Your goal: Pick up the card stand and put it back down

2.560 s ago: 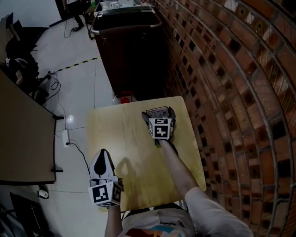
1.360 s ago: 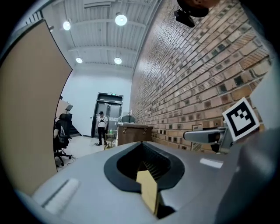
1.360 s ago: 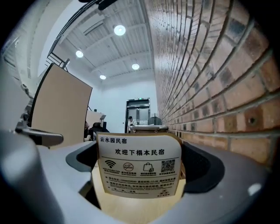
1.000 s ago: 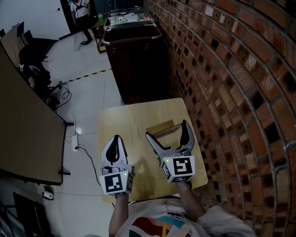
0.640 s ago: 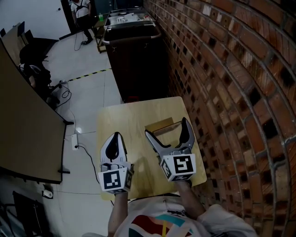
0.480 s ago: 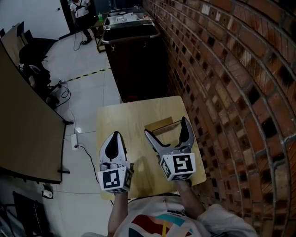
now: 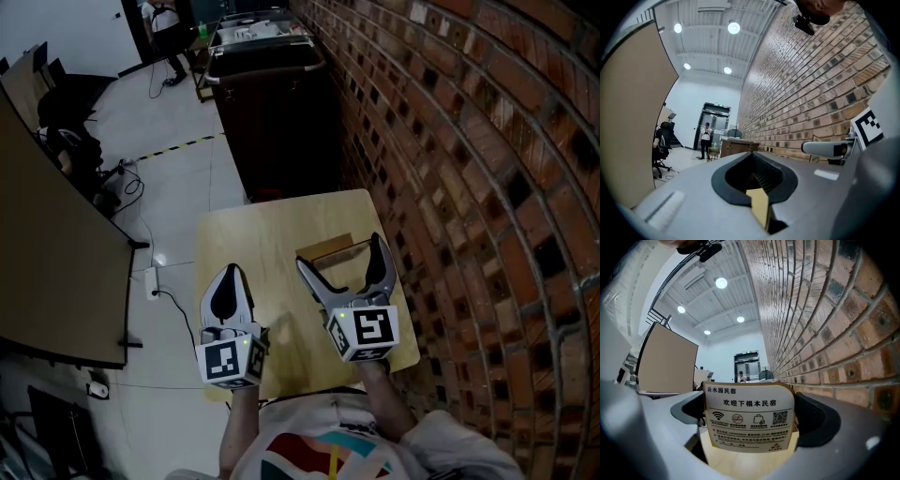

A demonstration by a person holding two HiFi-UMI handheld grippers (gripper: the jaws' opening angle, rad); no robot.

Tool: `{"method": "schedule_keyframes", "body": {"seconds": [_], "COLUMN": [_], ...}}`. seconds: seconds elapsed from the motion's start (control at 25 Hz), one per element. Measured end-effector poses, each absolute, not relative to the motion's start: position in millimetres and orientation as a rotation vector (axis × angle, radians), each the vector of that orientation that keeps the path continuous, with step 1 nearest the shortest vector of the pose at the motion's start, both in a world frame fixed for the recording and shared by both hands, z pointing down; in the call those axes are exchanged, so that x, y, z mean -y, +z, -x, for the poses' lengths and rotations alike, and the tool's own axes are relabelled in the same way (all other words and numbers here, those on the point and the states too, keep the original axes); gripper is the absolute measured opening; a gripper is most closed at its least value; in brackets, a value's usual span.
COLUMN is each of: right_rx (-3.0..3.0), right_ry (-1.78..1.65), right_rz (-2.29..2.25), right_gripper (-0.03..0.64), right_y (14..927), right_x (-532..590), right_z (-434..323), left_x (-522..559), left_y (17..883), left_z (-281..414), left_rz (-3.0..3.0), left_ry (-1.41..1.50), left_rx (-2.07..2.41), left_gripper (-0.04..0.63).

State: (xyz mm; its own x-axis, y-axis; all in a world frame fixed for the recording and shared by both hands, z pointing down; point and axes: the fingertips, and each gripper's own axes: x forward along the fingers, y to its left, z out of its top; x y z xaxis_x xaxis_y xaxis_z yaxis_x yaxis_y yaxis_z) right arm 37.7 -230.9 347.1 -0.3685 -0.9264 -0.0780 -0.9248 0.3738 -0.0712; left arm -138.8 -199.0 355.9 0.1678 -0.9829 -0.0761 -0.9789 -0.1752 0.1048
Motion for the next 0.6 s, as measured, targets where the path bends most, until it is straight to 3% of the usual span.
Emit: {"method": "schedule_keyframes", "body": {"seconds": [0.28, 0.6], "right_rx": [-2.544, -2.632], "right_ry": [-0.057, -0.257], "right_rz": [1.724, 1.821], "right_gripper": [0.575, 0.575], "right_y": [369, 467], "right_x": [250, 351], "right_z": [-36, -40], "left_x": [203, 211], "left_y": [368, 405], "left_z": [147, 168], "left_rz": [-2.318, -2.189], "left_ry": [-0.195, -0.146], "left_rx": [1.996, 2.024], "left_gripper": [0.005, 0.005]}}
